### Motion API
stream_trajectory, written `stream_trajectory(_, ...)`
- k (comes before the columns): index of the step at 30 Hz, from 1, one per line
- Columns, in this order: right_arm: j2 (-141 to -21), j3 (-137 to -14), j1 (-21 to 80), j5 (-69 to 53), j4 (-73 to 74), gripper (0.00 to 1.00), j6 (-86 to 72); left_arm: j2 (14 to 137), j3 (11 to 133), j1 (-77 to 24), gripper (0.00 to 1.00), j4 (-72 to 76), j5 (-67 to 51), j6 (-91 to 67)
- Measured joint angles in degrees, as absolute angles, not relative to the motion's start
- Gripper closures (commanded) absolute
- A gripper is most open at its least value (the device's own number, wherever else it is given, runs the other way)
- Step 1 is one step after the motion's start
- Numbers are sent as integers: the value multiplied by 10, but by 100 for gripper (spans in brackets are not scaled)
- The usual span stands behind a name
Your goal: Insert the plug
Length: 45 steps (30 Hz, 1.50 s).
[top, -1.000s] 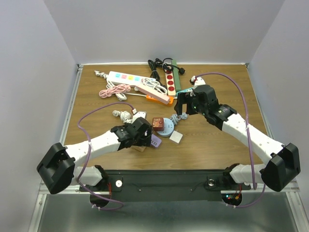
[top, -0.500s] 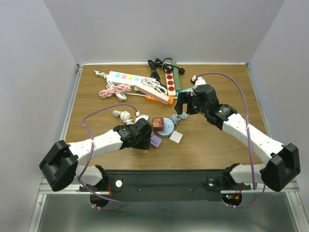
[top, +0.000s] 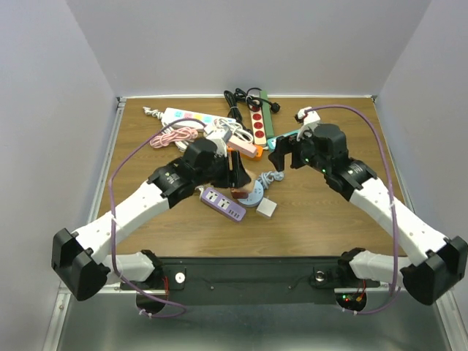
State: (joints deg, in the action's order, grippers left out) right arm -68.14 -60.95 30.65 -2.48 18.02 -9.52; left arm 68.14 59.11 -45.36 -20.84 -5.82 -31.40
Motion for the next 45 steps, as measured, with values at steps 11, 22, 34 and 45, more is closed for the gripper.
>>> stream_trajectory(11, -577, -639, 307, -177, 126, 0, -17, 724, 605, -287, 100, 83, -349, -432)
stream_trajectory(22, -613, -668, 307, -265, 102, 1, 22, 787, 603, -273, 100, 442, -544, -700)
stream_trajectory(34, -602, -680, 307, -318, 85, 1, 59, 802, 550, -269, 100, 691, -568, -939)
stream_trajectory(45, -602, -680, 307, -358, 50, 1, 75, 801, 547, -269, 100, 704, -570, -983)
